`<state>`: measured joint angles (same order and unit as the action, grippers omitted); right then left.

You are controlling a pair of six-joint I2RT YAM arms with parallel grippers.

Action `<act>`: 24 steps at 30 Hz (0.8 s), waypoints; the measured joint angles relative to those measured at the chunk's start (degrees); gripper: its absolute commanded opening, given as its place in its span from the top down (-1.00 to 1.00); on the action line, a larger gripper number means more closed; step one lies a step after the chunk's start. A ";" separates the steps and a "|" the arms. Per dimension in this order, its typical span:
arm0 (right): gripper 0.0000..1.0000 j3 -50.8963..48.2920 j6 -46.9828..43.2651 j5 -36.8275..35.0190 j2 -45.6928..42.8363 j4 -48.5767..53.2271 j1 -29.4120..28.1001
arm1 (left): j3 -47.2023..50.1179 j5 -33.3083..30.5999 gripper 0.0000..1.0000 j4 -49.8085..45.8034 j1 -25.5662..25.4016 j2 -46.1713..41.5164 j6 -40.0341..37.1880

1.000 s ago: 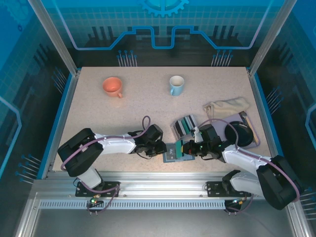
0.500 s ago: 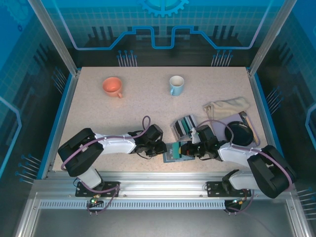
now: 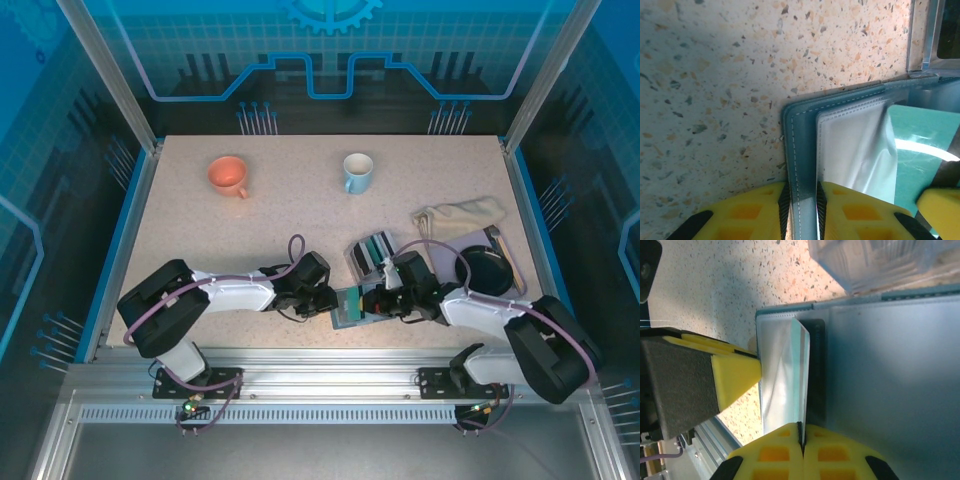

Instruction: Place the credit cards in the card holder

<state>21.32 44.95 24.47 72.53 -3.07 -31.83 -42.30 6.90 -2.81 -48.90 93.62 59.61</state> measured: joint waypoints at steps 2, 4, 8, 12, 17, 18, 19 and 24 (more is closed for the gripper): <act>0.94 0.00 -0.70 -0.02 -0.90 1.99 0.13 | 0.00 0.00 0.51 0.11 -0.02 0.00 0.00; 0.93 0.00 -1.33 0.04 -1.07 3.06 0.39 | 0.00 0.00 0.51 0.15 -0.02 0.02 0.00; 0.94 0.00 -1.95 0.79 -0.33 3.28 0.79 | 0.00 0.00 0.51 0.15 -0.02 0.04 0.00; 0.93 0.00 -1.90 2.78 1.70 1.73 0.90 | -0.02 0.00 0.51 0.17 -0.02 0.04 0.00; 0.91 0.02 -1.25 4.13 3.78 -0.52 0.87 | -0.28 0.00 0.51 0.09 0.00 0.20 0.00; 0.91 0.04 -1.03 4.24 4.04 -0.92 0.85 | -0.31 0.00 0.52 0.09 -0.02 0.20 -0.02; 0.91 0.09 -0.79 4.35 4.33 -1.27 0.81 | -0.31 -0.02 0.51 0.09 0.00 0.20 -0.02; 0.94 0.35 0.63 3.80 4.72 -1.70 0.35 | -0.31 -0.02 0.52 0.09 0.00 0.24 -0.02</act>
<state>21.67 45.58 28.27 77.25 -4.78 -31.48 -42.61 6.87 -2.72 -48.90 93.86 59.59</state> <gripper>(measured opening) 0.044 0.242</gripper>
